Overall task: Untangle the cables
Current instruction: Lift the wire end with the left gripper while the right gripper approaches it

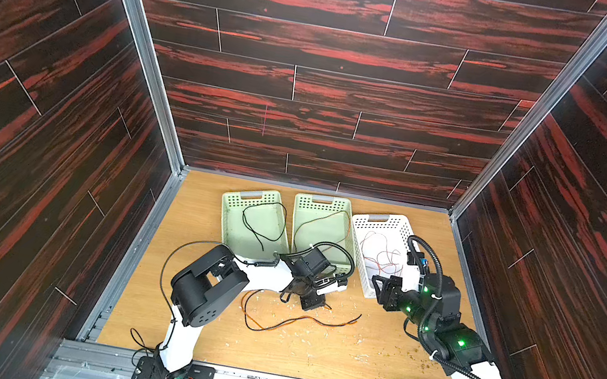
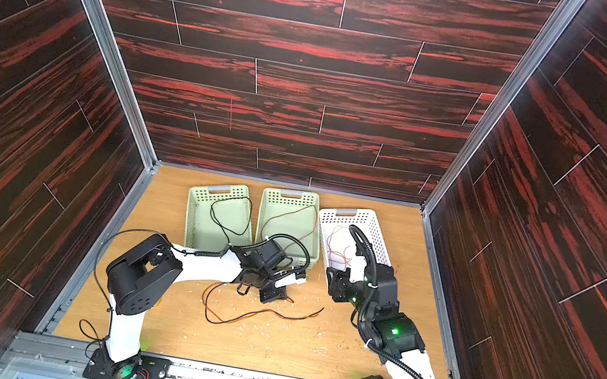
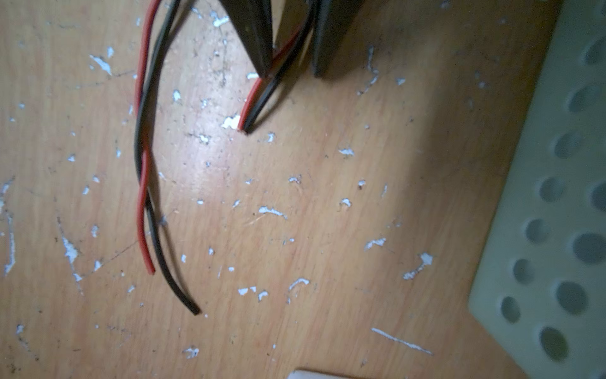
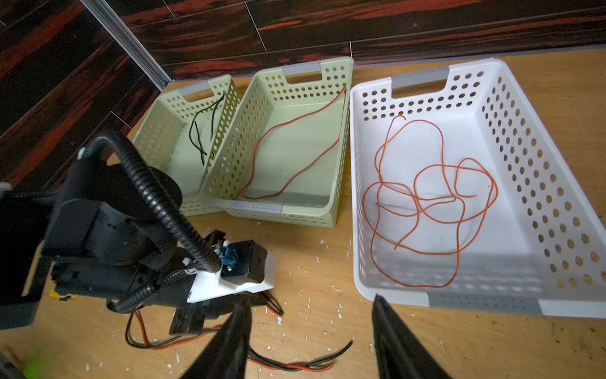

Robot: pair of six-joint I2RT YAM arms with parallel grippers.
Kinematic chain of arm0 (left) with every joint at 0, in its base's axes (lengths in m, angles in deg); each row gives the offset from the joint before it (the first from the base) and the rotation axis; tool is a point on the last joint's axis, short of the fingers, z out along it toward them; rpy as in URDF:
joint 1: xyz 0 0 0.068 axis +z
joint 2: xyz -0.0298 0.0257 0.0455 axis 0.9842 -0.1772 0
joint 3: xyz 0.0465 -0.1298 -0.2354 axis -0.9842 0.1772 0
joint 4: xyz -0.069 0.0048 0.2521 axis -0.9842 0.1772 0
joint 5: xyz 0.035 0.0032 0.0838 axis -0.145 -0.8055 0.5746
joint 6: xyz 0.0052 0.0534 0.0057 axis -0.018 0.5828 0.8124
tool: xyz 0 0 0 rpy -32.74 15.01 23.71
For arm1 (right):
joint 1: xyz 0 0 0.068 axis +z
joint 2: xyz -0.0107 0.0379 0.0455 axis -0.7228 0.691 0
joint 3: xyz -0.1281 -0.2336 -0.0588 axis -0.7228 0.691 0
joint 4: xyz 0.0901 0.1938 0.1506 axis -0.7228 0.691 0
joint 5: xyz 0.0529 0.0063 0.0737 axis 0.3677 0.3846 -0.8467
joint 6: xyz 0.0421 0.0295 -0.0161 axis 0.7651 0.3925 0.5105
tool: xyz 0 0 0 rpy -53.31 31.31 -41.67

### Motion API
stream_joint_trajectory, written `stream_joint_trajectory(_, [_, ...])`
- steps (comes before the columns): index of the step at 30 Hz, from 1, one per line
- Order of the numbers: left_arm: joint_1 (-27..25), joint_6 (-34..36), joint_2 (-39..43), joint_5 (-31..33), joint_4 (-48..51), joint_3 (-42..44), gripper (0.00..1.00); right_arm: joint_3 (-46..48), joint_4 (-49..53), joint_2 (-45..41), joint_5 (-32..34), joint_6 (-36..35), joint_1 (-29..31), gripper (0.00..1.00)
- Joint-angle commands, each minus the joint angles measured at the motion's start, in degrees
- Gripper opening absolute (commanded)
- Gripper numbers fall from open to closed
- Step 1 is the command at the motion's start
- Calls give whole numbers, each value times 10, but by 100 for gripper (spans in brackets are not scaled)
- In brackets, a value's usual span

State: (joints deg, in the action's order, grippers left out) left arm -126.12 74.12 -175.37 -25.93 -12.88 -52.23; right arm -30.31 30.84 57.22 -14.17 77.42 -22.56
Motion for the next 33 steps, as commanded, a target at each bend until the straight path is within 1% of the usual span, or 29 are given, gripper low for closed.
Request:
stream_joint_trajectory(1, [-6, 5, -6, 6, 3, 3, 29, 4, -3, -5, 0, 7, -2, 59])
stream_joint_trajectory(3, [-8, 2, -11, 11, -1, 3, 29, 4, -6, -2, -2, 8, -2, 59])
stream_joint_trajectory(7, [-9, -5, -16, 11, -5, 1, 19, 2, -7, 2, -4, 7, -2, 59])
stream_joint_trajectory(16, [-9, -17, -17, 7, -9, 4, 3, 5, -11, 2, 1, 4, -2, 58])
stream_joint_trajectory(17, [-10, -21, -10, 5, -8, 5, 0, 6, -12, 1, 1, 4, -2, 58])
stream_joint_trajectory(20, [-10, -29, 41, 5, -22, 31, 0, 17, -20, -8, -6, 21, -3, 58])
stream_joint_trajectory(23, [-9, -36, 111, 15, -49, 69, 0, 57, -96, -42, -79, 55, -28, 58])
stream_joint_trajectory(25, [-8, -44, 154, 14, -63, 85, 0, 85, -144, -49, -114, 68, -48, 57])
stream_joint_trajectory(28, [-4, -58, 189, 8, -80, 93, 0, 96, -169, -15, -171, 69, -66, 57])
stream_joint_trajectory(30, [0, -65, 206, 9, -85, 90, 0, 90, -176, 21, -244, 64, -68, 59])
stream_joint_trajectory(33, [12, -76, 228, -1, -97, 88, 0, 101, -225, 52, -321, 79, -68, 58])
